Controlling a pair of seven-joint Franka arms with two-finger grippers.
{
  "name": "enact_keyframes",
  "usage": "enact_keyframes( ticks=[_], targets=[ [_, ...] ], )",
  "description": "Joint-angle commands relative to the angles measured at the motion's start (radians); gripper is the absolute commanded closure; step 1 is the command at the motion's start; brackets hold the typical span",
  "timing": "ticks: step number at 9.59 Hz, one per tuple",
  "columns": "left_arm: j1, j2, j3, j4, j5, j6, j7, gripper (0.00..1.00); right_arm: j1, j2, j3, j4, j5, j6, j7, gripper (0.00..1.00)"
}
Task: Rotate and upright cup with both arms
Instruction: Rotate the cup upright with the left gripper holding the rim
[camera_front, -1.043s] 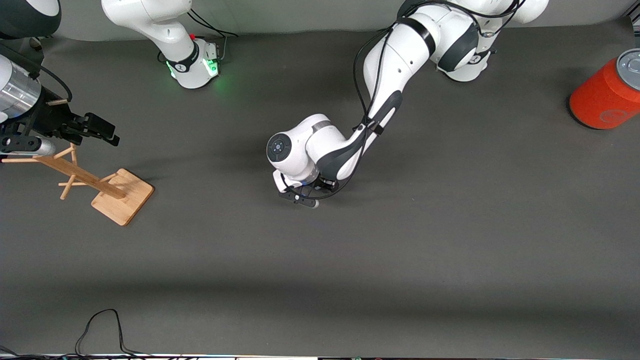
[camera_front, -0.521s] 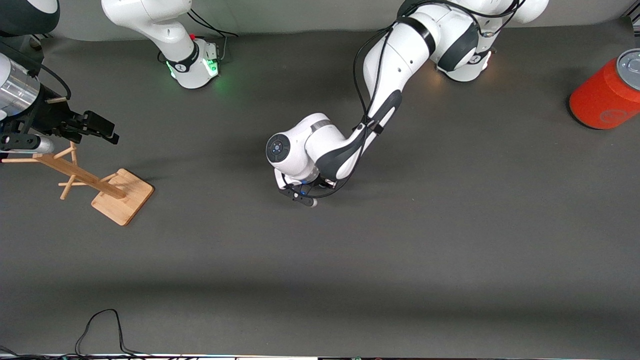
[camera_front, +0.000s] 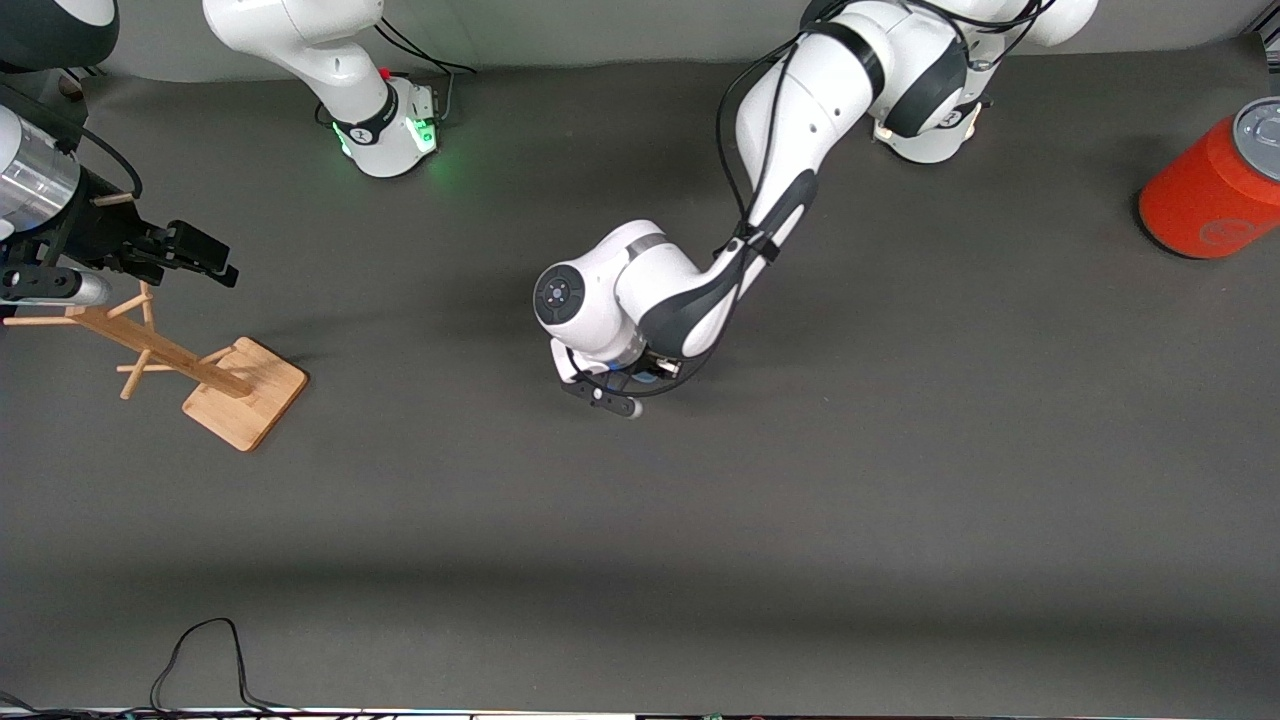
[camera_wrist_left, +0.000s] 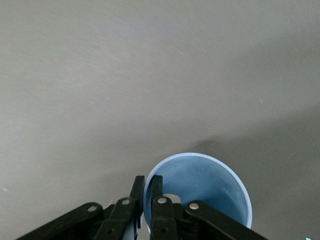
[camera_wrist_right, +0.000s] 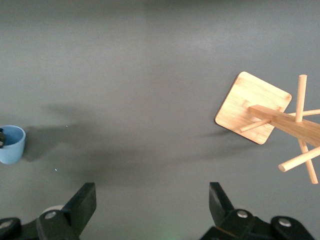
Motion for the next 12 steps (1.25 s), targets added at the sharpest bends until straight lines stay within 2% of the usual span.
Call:
enact_keyframes(
  ticks=[1,4,5,7,8,10,11,12],
  targets=[
    [0.058,-0.088,-0.001,-0.012,0.005,-0.005,-0.056,1.00,0.032,-0.038,-0.001,0.001,0.007,-0.015,0.035,0.00],
    [0.089,-0.223,0.002,-0.059,0.005,0.032,-0.166,1.00,0.036,-0.050,-0.004,-0.005,-0.002,-0.011,0.042,0.00],
    [0.092,-0.298,0.004,-0.170,0.005,0.091,-0.197,1.00,0.036,-0.050,-0.007,-0.005,-0.002,-0.006,0.042,0.00],
    [0.143,-0.538,0.004,-0.633,0.006,0.449,-0.254,1.00,0.036,-0.050,-0.010,-0.008,-0.002,0.000,0.043,0.00],
    [0.154,-0.611,0.005,-0.801,0.017,0.606,-0.303,1.00,0.038,-0.048,-0.010,-0.011,-0.003,0.011,0.042,0.00],
    [0.152,-0.662,0.014,-1.005,0.052,0.841,-0.401,1.00,0.039,-0.048,-0.002,-0.018,-0.028,0.028,0.045,0.00],
    [0.152,-0.664,0.027,-1.068,0.148,0.933,-0.497,1.00,0.039,-0.053,-0.002,-0.037,-0.028,0.032,0.045,0.00],
    [0.151,-0.652,0.028,-1.100,0.292,0.969,-0.612,1.00,0.039,-0.071,-0.002,-0.060,-0.028,0.049,0.045,0.00]
  ],
)
